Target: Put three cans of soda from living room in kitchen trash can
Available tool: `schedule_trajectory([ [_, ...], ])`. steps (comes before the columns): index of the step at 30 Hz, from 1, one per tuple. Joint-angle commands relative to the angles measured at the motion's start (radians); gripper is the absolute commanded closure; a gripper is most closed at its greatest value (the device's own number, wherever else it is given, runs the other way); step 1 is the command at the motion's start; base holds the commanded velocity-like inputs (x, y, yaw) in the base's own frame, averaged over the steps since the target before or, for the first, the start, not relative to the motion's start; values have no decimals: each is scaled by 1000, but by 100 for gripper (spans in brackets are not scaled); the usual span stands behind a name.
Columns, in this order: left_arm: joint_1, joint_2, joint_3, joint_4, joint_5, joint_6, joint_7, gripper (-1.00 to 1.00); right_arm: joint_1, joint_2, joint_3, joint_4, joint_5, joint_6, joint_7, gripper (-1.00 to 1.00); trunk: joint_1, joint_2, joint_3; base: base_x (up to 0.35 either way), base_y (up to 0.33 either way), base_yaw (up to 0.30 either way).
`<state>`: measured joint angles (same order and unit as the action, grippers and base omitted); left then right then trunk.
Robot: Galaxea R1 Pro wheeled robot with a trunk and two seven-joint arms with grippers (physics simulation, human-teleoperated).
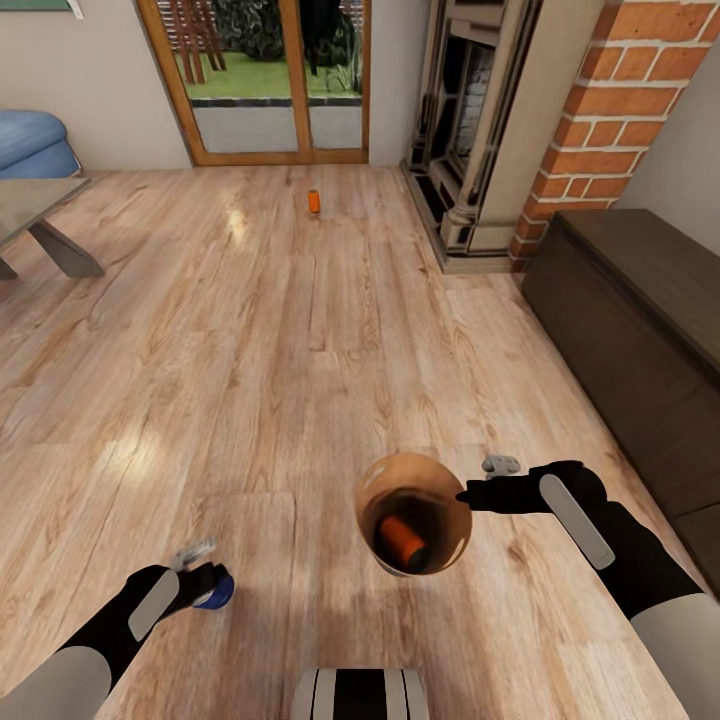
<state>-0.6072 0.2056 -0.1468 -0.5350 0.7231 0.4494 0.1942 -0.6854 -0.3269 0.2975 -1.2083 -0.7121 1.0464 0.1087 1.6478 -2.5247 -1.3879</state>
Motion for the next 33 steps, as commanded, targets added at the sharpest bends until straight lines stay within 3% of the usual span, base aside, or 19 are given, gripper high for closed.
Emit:
schedule_trajectory([
  [1,0,0,0,0,0,-6,0,-100,0,0,0,0,-35,1,5,100,0,0,0,0,0,0],
  [17,0,0,1,10,-1,-27,-1,-100,0,0,0,-14,-35,1,5,100,0,0,0,0,0,0],
  [18,0,0,0,10,-1,-27,-1,100,0,0,0,-15,-35,1,5,100,0,0,0,0,0,0],
  [29,1,0,0,8,2,-35,-3,100,0,0,0,-21,-35,1,5,100,0,0,0,0,0,0],
  [33,6,1,6,-8,3,-36,-34,100,0,0,0,-20,-35,1,5,100,-1,0,4,0,0,0],
])
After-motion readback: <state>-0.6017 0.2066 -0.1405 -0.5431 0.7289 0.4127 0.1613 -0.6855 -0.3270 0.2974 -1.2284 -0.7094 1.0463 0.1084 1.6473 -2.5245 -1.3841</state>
